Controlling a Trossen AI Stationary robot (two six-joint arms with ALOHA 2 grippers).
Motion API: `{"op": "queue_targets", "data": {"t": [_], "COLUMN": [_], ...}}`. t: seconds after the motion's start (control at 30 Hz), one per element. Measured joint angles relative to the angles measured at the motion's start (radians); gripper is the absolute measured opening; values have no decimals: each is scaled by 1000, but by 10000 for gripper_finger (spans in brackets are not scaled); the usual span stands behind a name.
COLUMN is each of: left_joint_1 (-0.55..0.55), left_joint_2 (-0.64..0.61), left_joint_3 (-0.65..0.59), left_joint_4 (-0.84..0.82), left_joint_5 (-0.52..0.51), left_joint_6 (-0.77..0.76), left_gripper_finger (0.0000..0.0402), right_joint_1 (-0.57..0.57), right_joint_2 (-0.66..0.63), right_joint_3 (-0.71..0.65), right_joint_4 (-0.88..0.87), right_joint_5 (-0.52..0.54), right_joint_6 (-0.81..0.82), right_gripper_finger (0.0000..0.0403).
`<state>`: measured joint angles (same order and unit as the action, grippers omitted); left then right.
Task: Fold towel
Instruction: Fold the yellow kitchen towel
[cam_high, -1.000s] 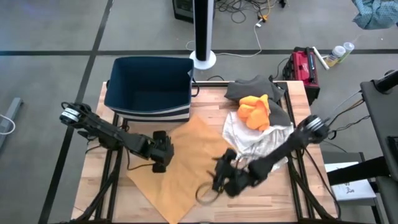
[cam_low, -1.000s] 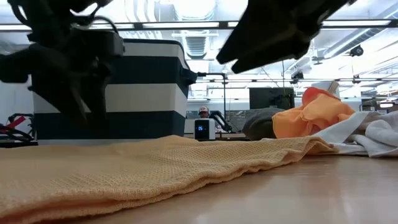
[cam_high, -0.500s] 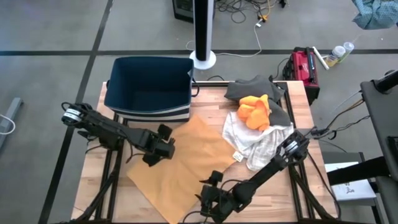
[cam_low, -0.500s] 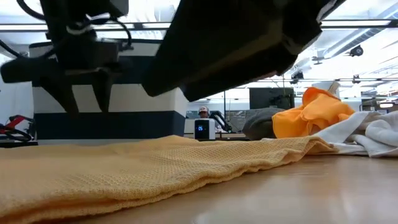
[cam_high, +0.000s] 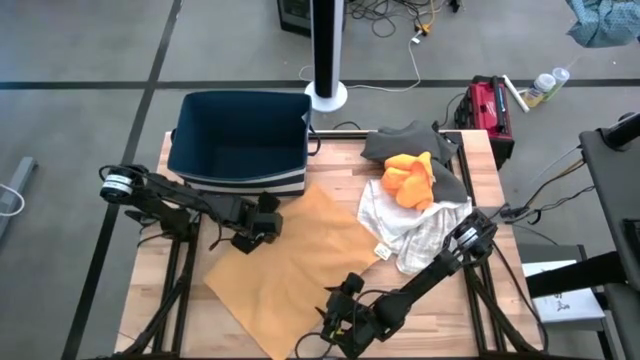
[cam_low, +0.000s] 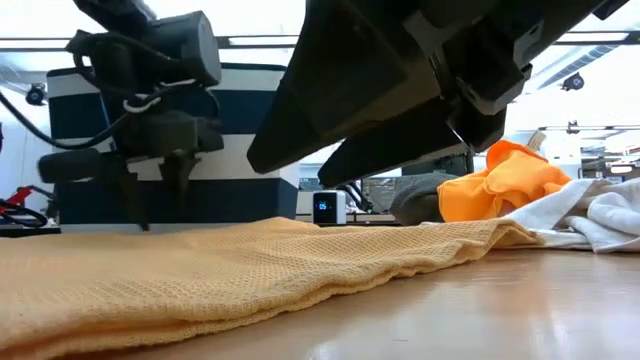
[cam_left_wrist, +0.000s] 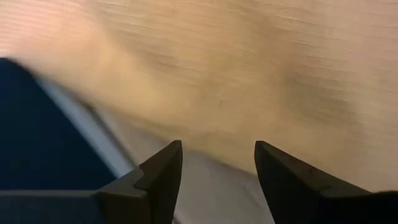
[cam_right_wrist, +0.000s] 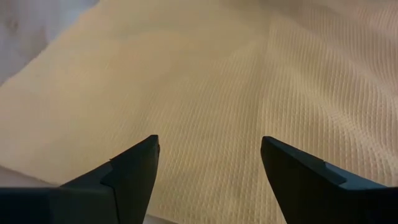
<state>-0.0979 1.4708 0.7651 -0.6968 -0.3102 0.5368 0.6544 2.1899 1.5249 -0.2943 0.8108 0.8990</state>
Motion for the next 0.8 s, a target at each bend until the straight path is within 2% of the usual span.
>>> {"op": "queue_targets", "data": {"t": [0.07,0.43,0.57,0.67,0.8], "left_joint_1": [5,14,16,15,15], "left_joint_2": [0,-5,-5,-6,-1], "left_joint_3": [-12,-95,-113,-118,-82], "left_joint_4": [-12,110,112,102,-21], "left_joint_5": [42,102,162,233,252], "left_joint_6": [-7,-4,-43,-101,-182], "left_gripper_finger": [194,194,190,179,162], "right_joint_1": [0,2,4,4,5], "right_joint_2": [0,0,0,0,0], "right_joint_3": [0,0,0,0,0], "right_joint_4": [-1,-1,-1,-1,-1], "right_joint_5": [0,-8,-24,-54,-60], "right_joint_6": [8,36,35,34,34], "right_gripper_finger": [271,277,274,272,278]}}
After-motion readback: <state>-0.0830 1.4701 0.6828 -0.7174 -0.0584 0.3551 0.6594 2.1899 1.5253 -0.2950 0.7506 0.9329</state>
